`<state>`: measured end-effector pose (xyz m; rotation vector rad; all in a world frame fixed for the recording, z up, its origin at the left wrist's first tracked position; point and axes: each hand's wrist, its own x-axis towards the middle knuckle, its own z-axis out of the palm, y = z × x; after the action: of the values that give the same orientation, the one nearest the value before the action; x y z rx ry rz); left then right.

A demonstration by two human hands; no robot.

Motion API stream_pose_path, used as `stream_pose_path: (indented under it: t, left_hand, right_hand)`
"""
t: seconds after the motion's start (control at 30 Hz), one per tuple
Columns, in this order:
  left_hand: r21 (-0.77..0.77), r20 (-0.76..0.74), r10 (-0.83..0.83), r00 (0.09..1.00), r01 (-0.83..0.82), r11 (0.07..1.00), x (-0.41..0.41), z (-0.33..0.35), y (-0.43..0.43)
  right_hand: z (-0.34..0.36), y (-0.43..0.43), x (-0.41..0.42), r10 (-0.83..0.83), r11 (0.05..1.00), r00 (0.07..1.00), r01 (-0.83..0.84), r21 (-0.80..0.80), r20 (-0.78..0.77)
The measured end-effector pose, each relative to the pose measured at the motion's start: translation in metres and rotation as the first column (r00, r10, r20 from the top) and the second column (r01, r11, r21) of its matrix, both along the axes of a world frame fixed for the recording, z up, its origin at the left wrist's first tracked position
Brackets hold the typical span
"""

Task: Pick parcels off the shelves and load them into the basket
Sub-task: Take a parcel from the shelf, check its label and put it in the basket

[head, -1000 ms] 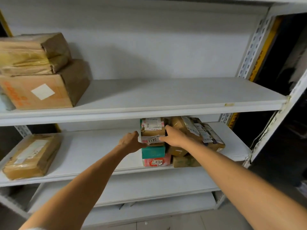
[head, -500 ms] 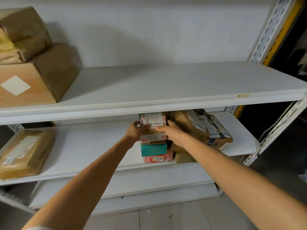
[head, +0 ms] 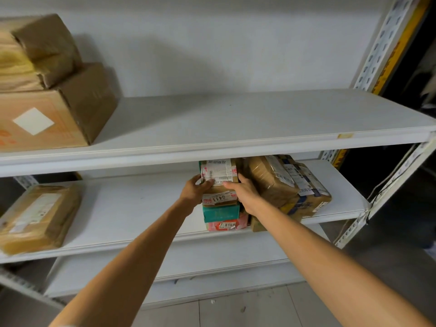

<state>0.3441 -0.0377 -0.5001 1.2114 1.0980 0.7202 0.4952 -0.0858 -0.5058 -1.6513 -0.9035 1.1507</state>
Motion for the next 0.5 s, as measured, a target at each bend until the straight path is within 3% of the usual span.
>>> stream_pose_path:
  t: [0.5]
  left_hand:
    - [0.029, 0.097, -0.001, 0.995, -0.002, 1.000, -0.002, -0.007, -0.013]
  right_hand:
    - [-0.005, -0.018, -0.009, -0.024, 0.998, 0.995, 0.019, 0.059, 0.097]
